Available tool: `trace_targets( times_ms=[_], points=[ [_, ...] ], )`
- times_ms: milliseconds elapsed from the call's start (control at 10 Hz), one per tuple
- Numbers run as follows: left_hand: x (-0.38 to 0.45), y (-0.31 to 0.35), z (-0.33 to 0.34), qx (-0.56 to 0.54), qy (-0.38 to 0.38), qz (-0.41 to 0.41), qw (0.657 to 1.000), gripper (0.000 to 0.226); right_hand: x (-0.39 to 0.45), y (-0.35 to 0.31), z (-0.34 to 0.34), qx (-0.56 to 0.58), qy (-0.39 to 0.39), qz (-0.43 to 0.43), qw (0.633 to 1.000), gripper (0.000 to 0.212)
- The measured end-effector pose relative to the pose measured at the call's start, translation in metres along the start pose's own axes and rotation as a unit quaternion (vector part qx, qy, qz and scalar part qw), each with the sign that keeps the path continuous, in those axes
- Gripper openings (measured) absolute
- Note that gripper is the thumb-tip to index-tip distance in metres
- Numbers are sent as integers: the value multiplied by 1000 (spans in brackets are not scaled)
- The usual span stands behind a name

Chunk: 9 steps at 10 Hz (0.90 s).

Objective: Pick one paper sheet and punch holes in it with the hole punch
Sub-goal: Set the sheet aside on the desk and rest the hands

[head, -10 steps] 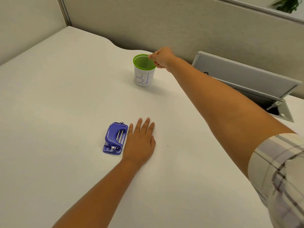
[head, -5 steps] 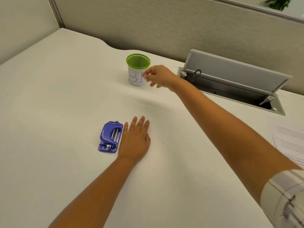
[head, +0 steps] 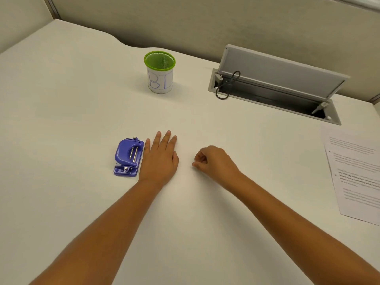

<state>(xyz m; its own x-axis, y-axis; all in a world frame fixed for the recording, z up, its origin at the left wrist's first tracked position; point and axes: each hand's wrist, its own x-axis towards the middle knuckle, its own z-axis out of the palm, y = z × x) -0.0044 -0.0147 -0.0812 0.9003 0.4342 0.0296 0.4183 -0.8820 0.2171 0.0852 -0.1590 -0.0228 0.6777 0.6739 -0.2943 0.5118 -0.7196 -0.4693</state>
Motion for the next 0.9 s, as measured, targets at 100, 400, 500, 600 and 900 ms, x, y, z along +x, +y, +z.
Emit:
trace_targets(
  times_ms=[100, 400, 500, 600, 900],
  points=[
    [0, 0, 0, -3, 0, 1, 1000, 52, -4, 0, 7, -40, 34, -26, 998, 19],
    [0, 0, -1, -3, -1, 0, 1000, 52, -7, -14, 8, -169, 44, -58, 983, 19],
    [0, 0, -1, -6, -2, 0, 1000, 52, -4, -18, 4, -159, 23, -46, 986, 17],
    [0, 1, -1, -5, -1, 0, 1000, 52, 12, -18, -14, -36, -3, -1, 999, 14],
    [-3, 0, 0, -21, -12, 2, 1000, 53, 138, -85, -87, 28, 111, -33, 993, 13]
  ],
)
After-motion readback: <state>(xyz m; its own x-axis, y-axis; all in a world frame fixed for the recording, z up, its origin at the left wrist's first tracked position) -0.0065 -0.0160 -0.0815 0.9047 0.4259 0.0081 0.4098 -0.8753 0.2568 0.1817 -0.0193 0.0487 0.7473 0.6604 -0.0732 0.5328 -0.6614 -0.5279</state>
